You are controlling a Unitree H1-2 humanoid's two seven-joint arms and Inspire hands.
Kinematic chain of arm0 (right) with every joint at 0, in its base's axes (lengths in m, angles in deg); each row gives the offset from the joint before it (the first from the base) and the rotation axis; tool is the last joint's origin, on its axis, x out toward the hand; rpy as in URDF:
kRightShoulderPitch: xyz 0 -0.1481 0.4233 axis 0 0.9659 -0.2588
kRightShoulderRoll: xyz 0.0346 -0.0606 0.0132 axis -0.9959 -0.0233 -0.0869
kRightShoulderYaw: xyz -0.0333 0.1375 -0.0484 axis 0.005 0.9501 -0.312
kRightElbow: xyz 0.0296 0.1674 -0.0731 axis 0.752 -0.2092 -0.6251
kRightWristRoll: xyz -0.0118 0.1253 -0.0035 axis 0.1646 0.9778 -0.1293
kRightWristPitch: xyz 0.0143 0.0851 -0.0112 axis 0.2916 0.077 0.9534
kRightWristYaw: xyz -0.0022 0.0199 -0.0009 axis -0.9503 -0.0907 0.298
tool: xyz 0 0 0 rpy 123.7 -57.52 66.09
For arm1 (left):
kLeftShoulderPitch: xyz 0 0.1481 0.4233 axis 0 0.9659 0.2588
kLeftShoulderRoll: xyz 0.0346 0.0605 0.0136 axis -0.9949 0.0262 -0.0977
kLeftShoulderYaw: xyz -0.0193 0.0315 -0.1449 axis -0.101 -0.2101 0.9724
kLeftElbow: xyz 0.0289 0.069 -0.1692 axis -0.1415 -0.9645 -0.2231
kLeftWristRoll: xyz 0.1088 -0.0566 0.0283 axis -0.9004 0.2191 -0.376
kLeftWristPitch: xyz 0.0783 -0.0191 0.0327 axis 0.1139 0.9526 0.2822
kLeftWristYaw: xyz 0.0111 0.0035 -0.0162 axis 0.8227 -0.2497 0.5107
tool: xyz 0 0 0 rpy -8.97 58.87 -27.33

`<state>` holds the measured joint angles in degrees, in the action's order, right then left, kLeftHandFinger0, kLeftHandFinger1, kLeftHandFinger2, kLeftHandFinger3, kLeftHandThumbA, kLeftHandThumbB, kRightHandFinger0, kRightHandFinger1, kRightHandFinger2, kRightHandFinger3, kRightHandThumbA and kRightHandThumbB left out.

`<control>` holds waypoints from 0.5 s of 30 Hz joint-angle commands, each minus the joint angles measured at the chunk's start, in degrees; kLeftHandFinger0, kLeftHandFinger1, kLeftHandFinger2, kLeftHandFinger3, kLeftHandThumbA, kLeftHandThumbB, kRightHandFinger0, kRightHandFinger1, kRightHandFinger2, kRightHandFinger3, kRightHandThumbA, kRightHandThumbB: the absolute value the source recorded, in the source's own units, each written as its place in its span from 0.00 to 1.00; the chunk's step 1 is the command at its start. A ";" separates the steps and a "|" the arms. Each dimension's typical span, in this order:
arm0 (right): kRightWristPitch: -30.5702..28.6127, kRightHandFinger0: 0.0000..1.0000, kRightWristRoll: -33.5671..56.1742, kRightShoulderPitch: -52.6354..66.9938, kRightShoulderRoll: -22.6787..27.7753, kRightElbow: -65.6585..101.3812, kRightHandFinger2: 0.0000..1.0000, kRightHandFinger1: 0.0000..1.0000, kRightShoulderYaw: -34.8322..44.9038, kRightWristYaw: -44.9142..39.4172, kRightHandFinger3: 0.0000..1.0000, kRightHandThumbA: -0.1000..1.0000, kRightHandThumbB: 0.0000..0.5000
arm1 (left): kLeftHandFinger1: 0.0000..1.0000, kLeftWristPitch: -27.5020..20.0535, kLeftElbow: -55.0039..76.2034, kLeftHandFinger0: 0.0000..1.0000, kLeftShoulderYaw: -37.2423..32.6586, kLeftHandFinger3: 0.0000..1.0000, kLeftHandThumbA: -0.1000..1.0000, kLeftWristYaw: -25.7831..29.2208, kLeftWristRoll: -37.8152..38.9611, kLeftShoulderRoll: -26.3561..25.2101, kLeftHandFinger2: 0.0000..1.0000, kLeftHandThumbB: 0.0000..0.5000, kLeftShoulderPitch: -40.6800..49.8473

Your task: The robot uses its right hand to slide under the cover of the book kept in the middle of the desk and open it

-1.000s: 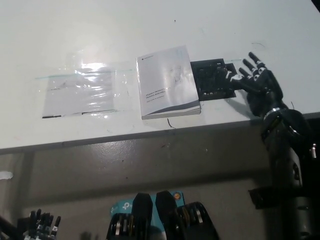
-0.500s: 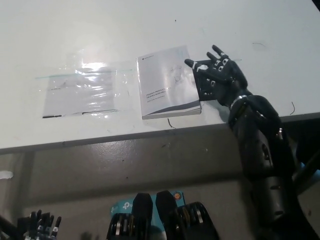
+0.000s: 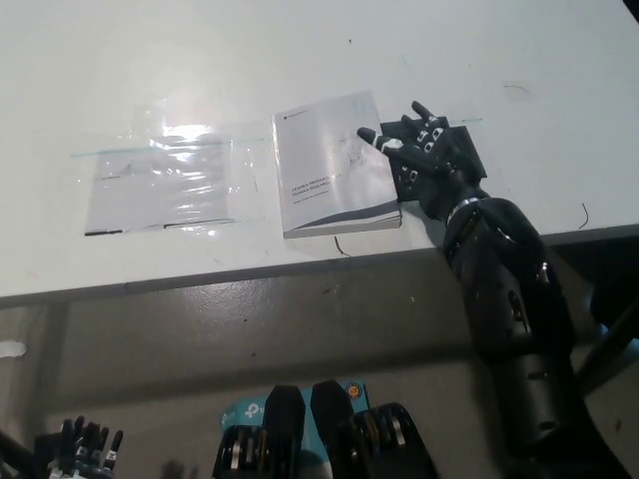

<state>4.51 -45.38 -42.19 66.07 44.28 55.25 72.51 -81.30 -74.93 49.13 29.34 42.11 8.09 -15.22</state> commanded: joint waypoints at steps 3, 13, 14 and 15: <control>-3.83 1.00 -0.25 -1.43 0.65 1.23 1.00 1.00 0.71 -1.34 1.00 1.00 0.51 | 0.81 -1.84 -0.18 0.70 0.06 0.81 0.98 -1.02 0.96 -0.63 0.79 0.47 -0.95; -2.99 1.00 1.06 -1.35 -0.84 1.60 1.00 1.00 1.51 -1.00 1.00 1.00 0.50 | 0.82 -1.47 0.52 0.70 -0.44 0.81 1.00 -1.55 1.14 -0.59 0.81 0.45 -0.44; -2.92 1.00 1.21 -1.29 -0.97 1.60 1.00 1.00 1.74 -1.03 1.00 1.00 0.51 | 0.82 -1.40 0.68 0.70 -0.44 0.81 0.99 -1.62 1.24 -0.55 0.81 0.45 -0.36; -2.75 1.00 1.63 -1.24 -1.57 1.45 1.00 1.00 2.26 -0.68 1.00 1.00 0.48 | 0.82 -1.24 0.34 0.71 -0.43 0.83 1.00 -1.29 1.21 -0.78 0.82 0.45 -0.58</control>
<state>3.65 -45.23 -41.77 65.69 44.39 56.58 72.47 -81.93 -75.12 49.11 29.34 42.80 8.09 -15.23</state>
